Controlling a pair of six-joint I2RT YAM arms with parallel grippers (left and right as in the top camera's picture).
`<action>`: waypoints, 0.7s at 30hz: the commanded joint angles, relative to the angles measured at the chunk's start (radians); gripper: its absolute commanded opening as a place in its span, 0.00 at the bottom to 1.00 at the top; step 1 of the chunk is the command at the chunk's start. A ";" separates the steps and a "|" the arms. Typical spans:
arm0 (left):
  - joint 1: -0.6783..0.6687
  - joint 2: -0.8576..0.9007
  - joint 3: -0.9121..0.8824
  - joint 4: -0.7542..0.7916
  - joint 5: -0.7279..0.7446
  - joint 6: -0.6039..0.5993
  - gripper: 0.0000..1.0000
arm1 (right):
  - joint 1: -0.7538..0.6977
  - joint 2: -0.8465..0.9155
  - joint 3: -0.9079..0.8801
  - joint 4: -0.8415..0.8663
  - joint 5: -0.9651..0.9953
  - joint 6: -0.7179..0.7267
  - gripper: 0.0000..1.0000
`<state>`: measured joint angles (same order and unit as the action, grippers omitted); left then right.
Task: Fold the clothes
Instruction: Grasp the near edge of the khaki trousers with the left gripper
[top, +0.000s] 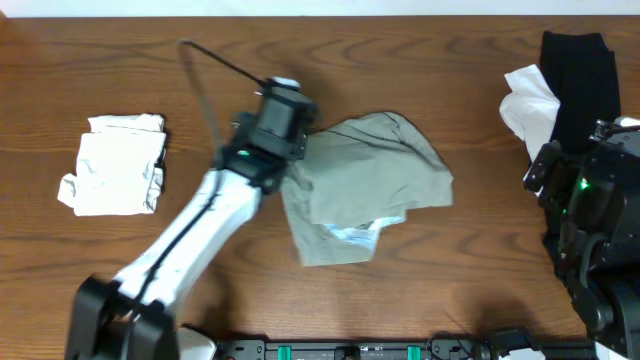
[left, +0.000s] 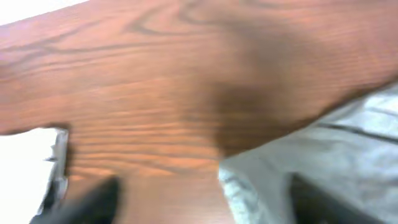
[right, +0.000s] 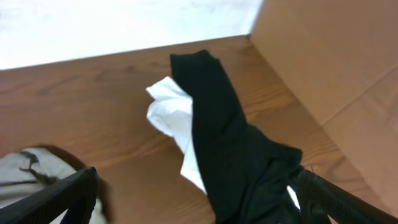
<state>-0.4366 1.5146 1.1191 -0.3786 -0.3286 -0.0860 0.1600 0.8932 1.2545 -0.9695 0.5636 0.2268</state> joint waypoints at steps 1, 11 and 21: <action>0.021 -0.074 0.013 -0.079 0.198 0.022 0.98 | -0.006 0.029 0.015 -0.008 -0.039 0.011 0.99; 0.016 -0.114 -0.048 -0.499 0.376 -0.348 0.98 | -0.007 0.095 0.015 -0.011 -0.067 -0.019 0.99; 0.014 -0.114 -0.333 -0.238 0.615 -0.411 0.98 | -0.007 0.094 0.015 -0.011 -0.067 -0.042 0.99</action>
<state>-0.4210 1.4010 0.8455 -0.6518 0.1734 -0.4564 0.1600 0.9901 1.2549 -0.9794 0.4931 0.2039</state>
